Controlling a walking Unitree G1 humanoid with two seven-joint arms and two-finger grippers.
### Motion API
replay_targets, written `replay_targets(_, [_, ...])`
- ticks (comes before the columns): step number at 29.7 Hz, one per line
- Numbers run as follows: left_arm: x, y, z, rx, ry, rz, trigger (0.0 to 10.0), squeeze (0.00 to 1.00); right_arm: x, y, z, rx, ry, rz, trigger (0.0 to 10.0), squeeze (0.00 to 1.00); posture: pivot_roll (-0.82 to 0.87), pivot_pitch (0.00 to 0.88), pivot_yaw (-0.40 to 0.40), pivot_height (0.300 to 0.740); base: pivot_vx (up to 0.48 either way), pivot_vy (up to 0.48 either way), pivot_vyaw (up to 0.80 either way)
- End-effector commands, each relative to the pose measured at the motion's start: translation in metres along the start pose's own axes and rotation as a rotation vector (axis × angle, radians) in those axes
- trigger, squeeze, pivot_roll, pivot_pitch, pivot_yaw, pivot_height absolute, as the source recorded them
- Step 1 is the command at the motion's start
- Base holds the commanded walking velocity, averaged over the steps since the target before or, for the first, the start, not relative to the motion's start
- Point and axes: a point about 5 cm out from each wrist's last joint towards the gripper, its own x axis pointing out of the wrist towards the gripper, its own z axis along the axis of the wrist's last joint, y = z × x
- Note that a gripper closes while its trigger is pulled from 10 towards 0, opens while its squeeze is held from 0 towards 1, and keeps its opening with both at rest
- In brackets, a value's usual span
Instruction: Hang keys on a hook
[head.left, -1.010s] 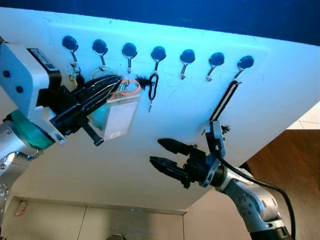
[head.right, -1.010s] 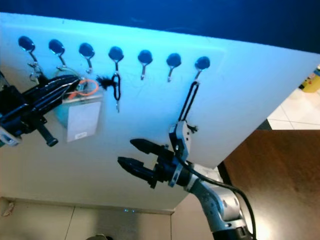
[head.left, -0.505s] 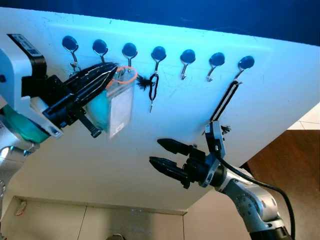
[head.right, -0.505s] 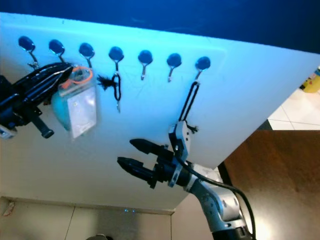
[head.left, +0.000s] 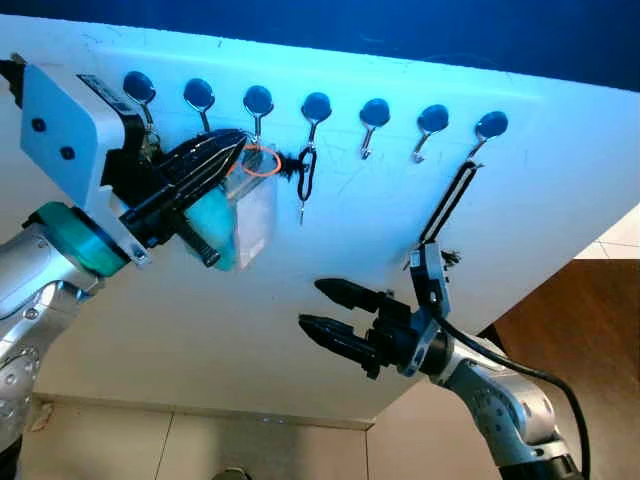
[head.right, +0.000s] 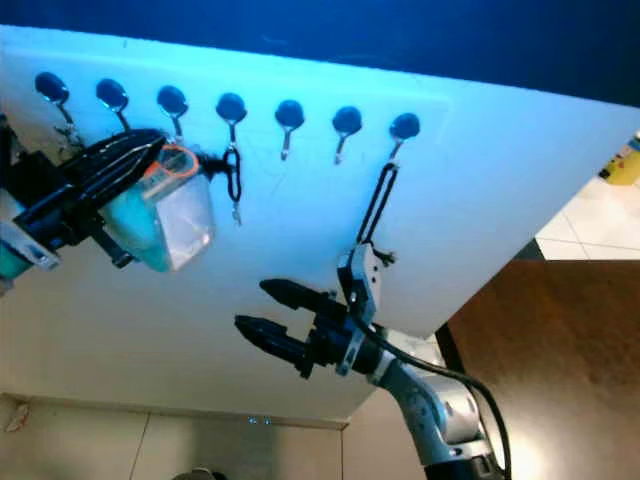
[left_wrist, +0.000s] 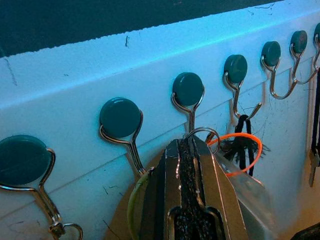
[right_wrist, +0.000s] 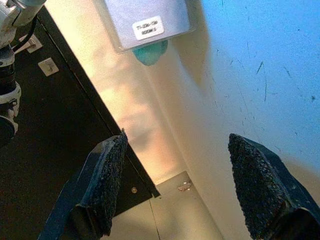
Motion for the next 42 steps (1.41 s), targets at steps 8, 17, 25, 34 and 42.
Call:
replay_targets(8, [0.002, 0.012, 0.0, -0.002, -0.002, 0.103, 10.0, 0.0, -0.001, 0.001, -0.004, 0.006, 0.009, -0.002, 10.0, 0.0, 0.1, 0.0, 0.017, 0.74, 0.0, 0.0, 0.0])
replay_targets(17, [-0.001, 0.008, 0.003, -0.018, -0.022, 0.068, 10.0, 0.0, -0.001, 0.001, -0.003, 0.006, 0.008, -0.002, 10.0, 0.0, 0.1, 0.0, 0.016, 0.74, 0.0, 0.0, 0.0])
replay_targets(25, [-0.005, 0.005, 0.004, -0.028, -0.034, 0.042, 10.0, 0.0, -0.001, 0.001, -0.003, 0.005, 0.011, -0.001, 10.0, 0.0, 0.1, 0.0, 0.015, 0.74, 0.0, 0.0, 0.0])
replay_targets(34, [-0.01, 0.005, 0.016, -0.083, -0.104, 0.005, 10.0, 0.0, -0.001, 0.001, -0.003, 0.005, 0.013, -0.001, 10.0, 0.0, 0.11, 0.0, 0.012, 0.74, 0.0, 0.0, 0.0])
replay_targets(42, [0.003, -0.002, 0.01, -0.071, -0.075, 0.021, 10.0, 0.0, -0.001, 0.001, -0.004, 0.003, 0.015, -0.001, 10.0, 0.0, 0.1, 0.0, 0.014, 0.74, 0.0, 0.0, 0.0])
